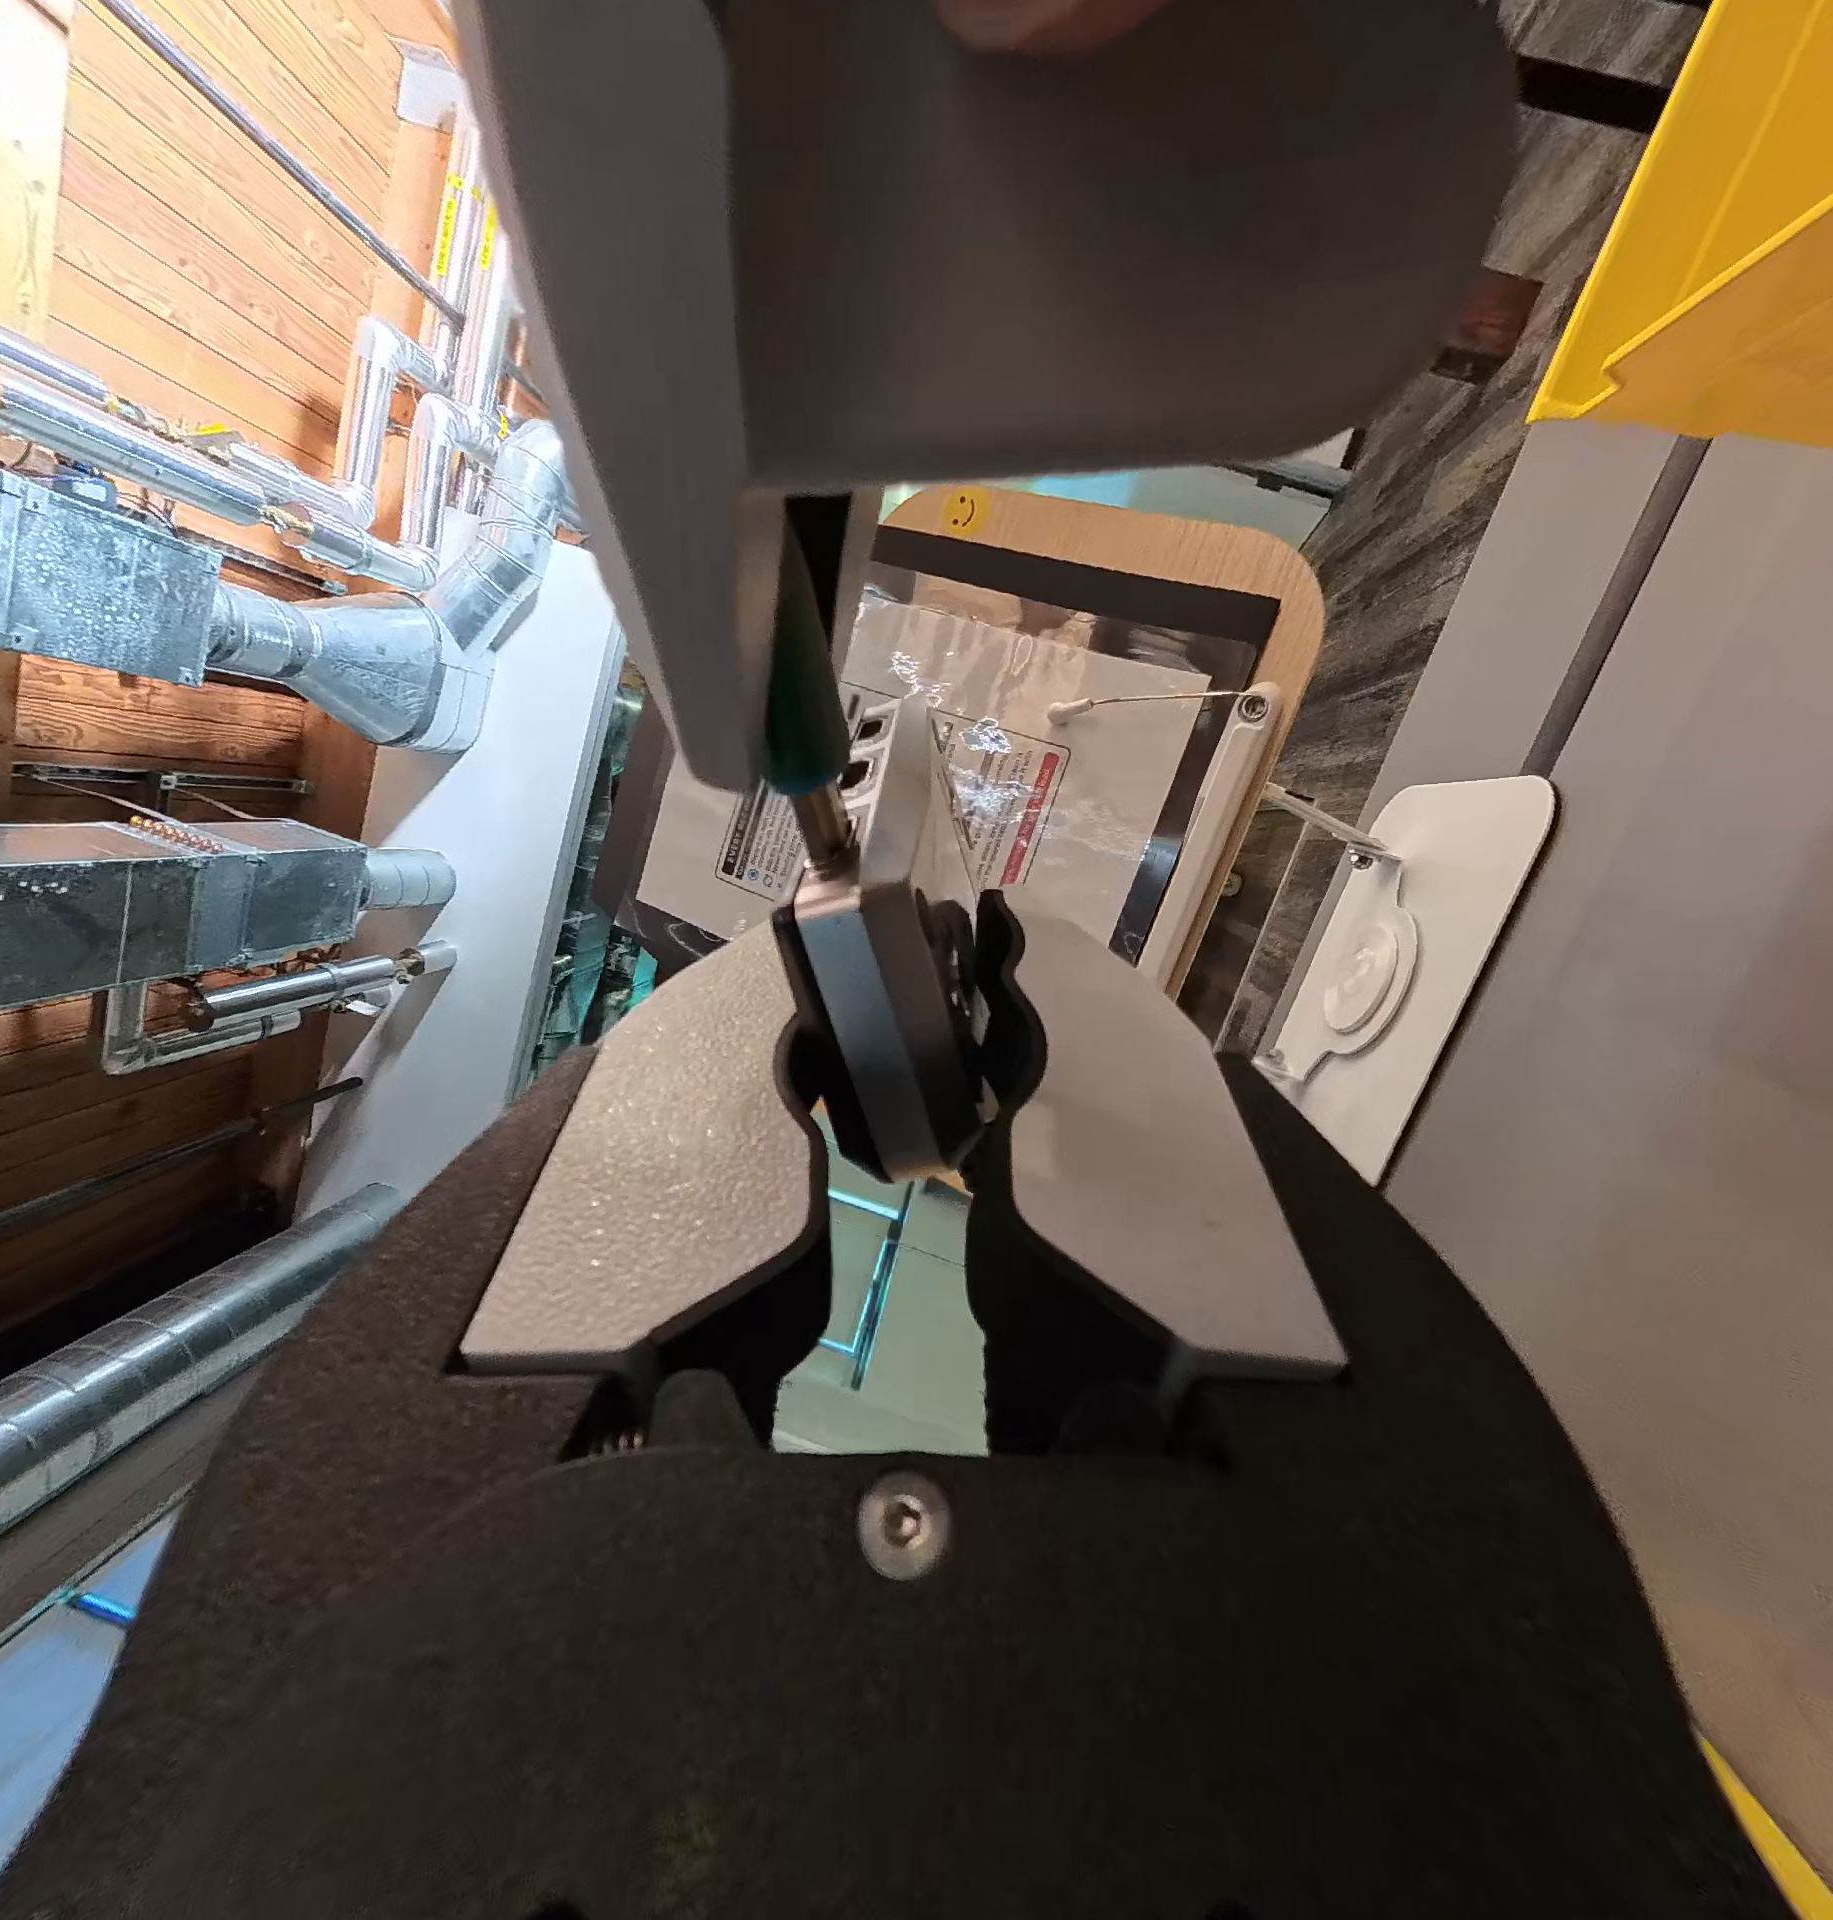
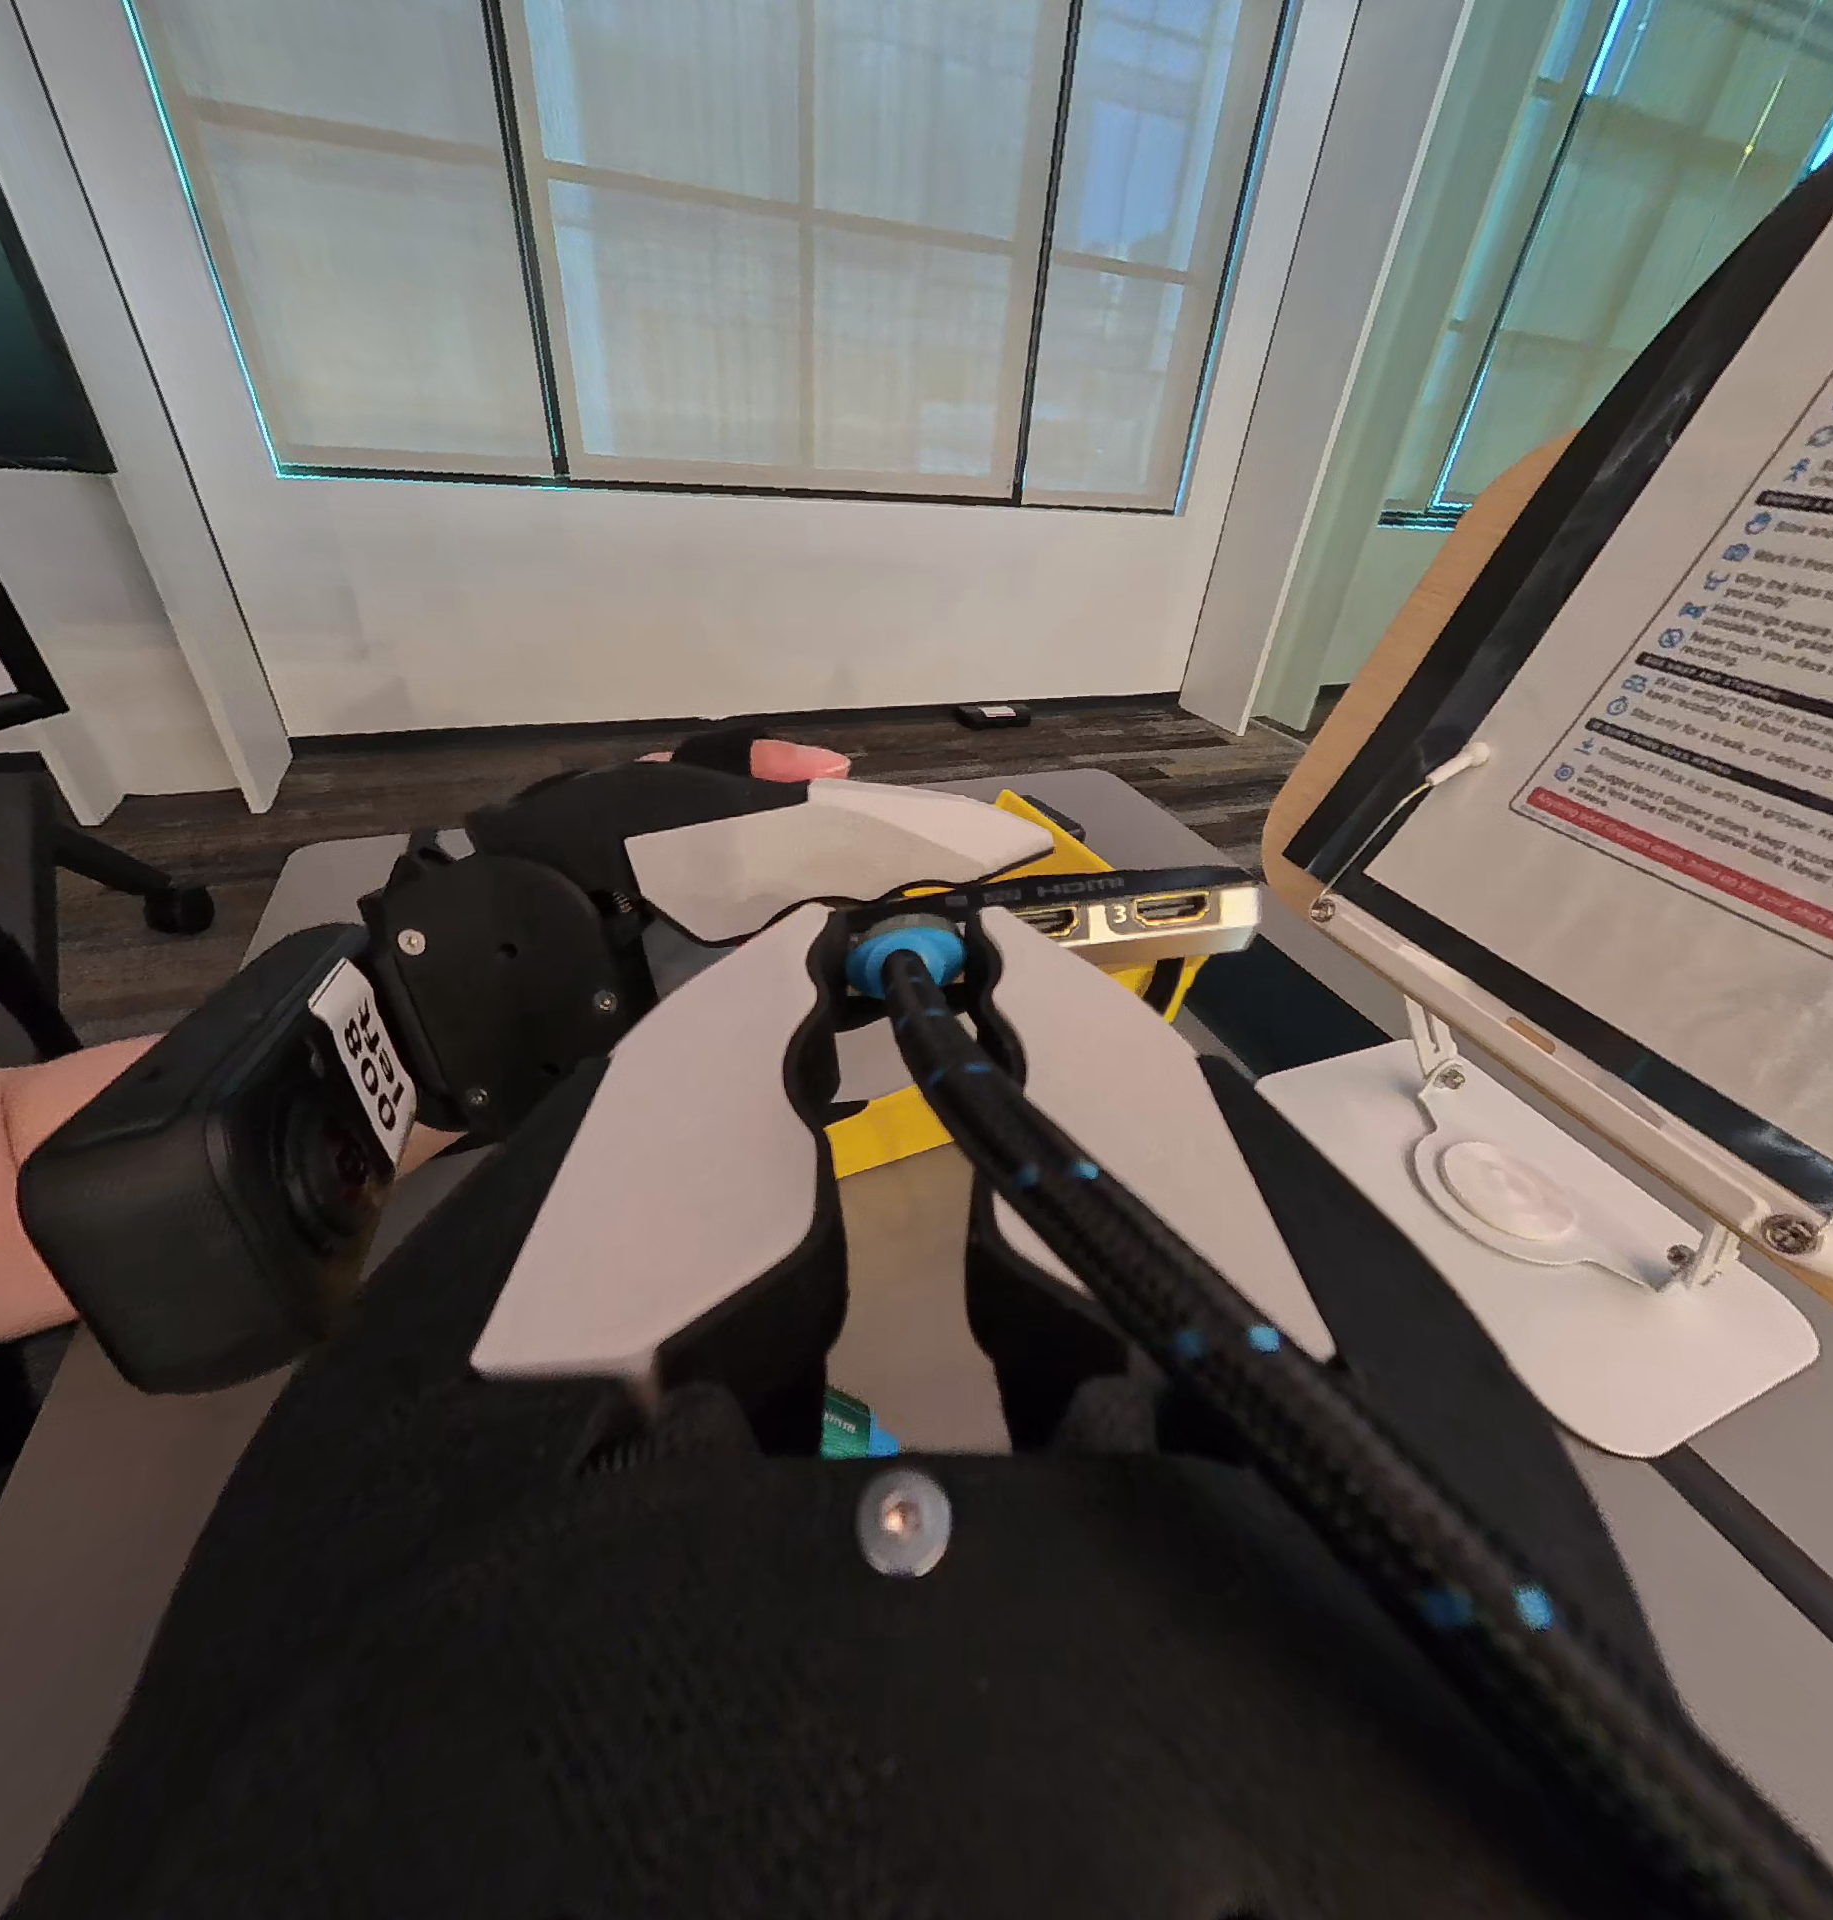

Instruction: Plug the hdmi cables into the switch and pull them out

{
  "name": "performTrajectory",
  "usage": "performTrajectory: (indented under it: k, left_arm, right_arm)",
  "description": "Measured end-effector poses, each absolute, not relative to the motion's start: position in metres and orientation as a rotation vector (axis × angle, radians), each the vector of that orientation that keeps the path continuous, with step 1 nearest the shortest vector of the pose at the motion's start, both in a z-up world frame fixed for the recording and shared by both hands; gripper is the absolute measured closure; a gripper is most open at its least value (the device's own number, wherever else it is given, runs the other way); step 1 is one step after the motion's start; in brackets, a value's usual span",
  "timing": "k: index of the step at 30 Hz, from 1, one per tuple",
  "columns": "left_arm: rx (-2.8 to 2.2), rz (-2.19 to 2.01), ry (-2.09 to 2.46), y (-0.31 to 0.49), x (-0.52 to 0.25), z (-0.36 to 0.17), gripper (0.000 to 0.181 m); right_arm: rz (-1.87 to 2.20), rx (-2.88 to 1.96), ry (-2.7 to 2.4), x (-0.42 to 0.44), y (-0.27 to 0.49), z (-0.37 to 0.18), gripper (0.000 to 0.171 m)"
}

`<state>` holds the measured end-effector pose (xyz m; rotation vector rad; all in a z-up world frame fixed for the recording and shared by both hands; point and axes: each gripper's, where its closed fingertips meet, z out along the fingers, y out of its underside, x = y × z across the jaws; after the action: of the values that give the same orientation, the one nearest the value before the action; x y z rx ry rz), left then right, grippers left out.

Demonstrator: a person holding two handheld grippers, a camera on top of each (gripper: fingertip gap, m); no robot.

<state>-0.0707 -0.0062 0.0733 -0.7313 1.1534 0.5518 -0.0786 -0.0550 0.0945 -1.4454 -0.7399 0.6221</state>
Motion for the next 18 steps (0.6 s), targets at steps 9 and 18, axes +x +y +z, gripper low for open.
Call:
performTrajectory:
  k: [9,18]
  left_arm:
    - [-0.737,0.592,1.166,-0.005,-0.07,0.07,0.155]
    - [-0.721,0.609,1.238,-0.007,-0.064,0.061,0.155]
  right_arm:
    - [0.628,-1.442,-0.75,-0.078,-0.051,0.09,0.149]
    - [0.682,-1.513,-0.865,-0.071,-0.054,0.079,0.149]
